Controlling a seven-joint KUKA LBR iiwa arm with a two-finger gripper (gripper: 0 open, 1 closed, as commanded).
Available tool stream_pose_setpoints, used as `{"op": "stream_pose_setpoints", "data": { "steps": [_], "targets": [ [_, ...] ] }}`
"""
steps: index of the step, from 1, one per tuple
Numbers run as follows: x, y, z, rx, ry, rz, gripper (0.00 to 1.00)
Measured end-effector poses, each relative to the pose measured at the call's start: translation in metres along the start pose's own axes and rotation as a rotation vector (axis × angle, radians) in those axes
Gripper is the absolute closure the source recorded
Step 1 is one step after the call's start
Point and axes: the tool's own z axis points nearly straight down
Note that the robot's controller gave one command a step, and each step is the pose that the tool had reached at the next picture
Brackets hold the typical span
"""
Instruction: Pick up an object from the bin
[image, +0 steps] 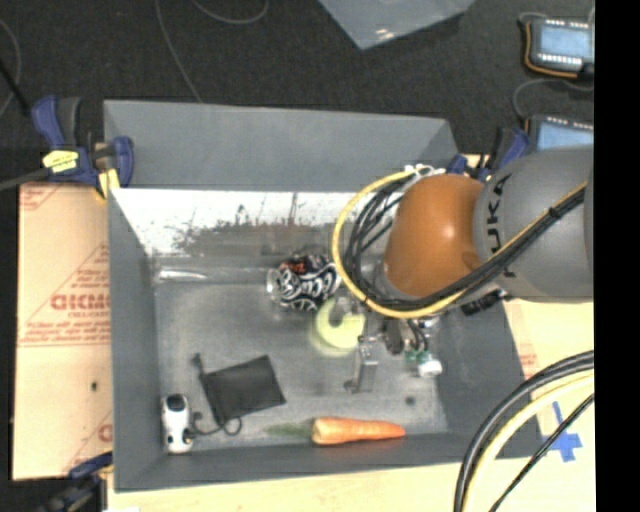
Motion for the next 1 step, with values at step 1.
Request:
{"op": "stream_pose_setpoints", "data": {
  "steps": [1],
  "targets": [
    [-0.0119, -0.0192, 0.0063, 0.000, 0.001, 0.028, 0.00]
  ]
}}
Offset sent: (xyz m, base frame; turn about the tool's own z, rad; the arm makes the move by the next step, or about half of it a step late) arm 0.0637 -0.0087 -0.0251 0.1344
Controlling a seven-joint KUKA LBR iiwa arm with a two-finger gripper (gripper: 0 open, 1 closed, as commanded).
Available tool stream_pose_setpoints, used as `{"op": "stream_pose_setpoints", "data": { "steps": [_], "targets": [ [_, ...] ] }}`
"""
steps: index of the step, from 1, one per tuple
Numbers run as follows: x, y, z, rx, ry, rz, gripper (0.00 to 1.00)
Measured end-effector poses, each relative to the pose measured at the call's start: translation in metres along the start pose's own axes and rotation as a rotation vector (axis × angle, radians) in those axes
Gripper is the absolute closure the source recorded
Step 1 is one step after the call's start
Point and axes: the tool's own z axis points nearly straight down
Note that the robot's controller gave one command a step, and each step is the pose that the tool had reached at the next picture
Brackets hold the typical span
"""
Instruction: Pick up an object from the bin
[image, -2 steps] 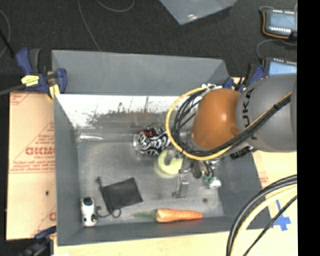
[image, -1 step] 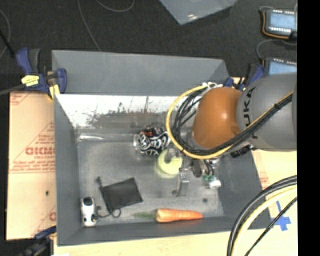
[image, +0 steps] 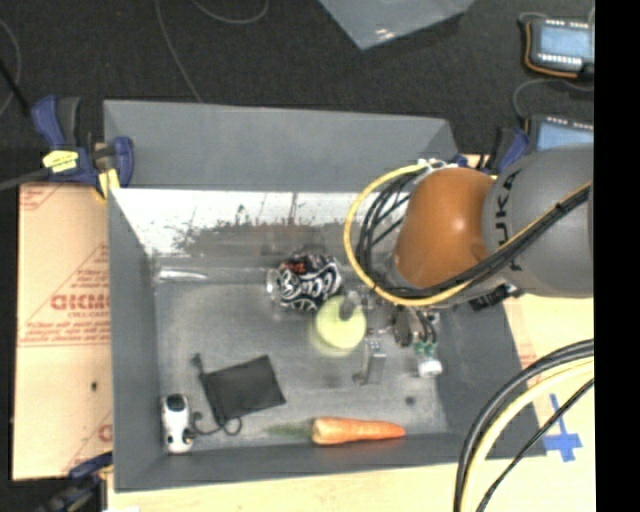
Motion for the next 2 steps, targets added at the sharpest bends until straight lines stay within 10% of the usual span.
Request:
{"op": "stream_pose_setpoints", "data": {
  "steps": [2],
  "targets": [
    [-0.048, -0.005, 0.041, -0.001, -0.008, 0.138, 0.00]
  ]
}}
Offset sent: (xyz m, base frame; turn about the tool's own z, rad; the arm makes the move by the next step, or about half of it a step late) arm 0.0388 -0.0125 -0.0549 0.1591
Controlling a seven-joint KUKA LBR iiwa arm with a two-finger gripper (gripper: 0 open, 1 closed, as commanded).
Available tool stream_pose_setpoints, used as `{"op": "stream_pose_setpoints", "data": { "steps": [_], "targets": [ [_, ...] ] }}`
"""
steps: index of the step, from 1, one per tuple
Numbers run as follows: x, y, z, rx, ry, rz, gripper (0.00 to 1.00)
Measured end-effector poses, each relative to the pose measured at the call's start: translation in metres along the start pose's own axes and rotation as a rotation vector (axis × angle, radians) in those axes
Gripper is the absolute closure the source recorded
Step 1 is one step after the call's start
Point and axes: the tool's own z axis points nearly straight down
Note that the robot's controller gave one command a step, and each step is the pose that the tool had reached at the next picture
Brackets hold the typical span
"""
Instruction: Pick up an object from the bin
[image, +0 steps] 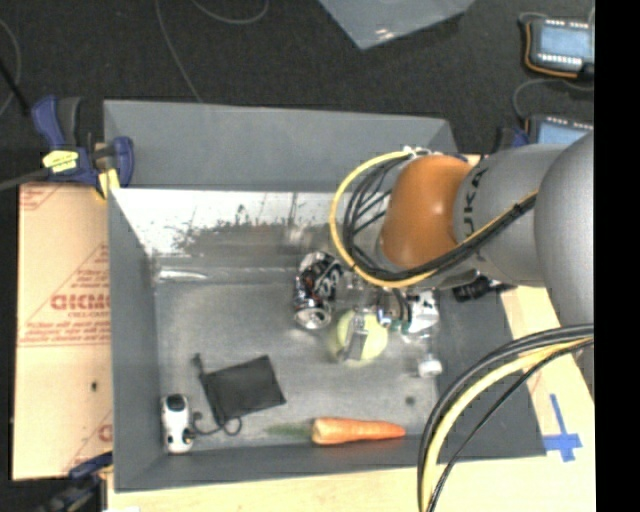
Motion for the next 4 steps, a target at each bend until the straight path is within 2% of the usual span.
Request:
{"op": "stream_pose_setpoints", "data": {
  "steps": [1, 2, 3, 4],
  "targets": [
    [0.001, -0.014, 0.004, 0.002, 0.009, 0.146, 0.00],
    [-0.010, -0.028, 0.003, 0.000, -0.003, 0.180, 0.00],
    [-0.009, -0.040, 0.004, 0.001, 0.003, -0.053, 0.00],
    [-0.009, -0.082, 0.009, -0.001, -0.002, 0.172, 1.00]
  ]
}}
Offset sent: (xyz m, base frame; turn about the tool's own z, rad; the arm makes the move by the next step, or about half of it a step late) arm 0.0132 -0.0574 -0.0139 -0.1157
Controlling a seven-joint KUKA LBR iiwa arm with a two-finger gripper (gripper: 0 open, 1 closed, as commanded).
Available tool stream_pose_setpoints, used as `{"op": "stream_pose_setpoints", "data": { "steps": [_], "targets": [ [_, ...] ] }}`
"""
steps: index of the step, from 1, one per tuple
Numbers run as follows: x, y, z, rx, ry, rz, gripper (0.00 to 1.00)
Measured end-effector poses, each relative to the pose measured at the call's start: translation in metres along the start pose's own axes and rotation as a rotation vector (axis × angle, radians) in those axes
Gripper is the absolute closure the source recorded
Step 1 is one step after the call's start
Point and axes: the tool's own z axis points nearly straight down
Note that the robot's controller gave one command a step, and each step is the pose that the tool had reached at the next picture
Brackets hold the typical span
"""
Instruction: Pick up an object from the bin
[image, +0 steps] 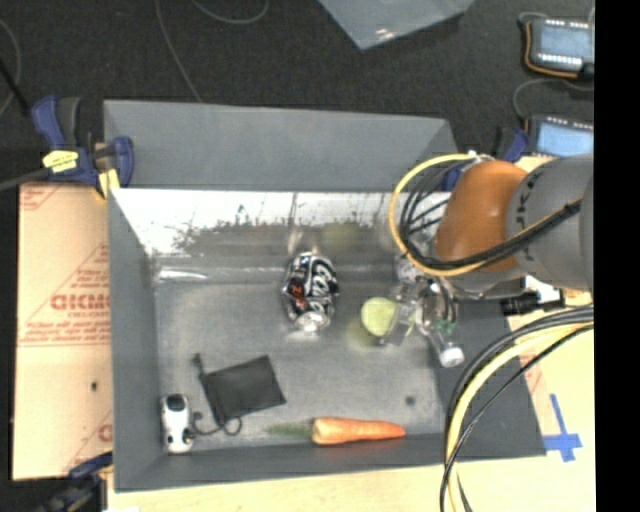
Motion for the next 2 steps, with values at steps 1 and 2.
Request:
{"op": "stream_pose_setpoints", "data": {
  "steps": [1, 2],
  "targets": [
    [0.000, 0.000, 0.000, 0.000, 0.000, 0.000, 1.00],
    [-0.005, -0.001, -0.189, -0.002, -0.012, -0.008, 1.00]
  ]
}}
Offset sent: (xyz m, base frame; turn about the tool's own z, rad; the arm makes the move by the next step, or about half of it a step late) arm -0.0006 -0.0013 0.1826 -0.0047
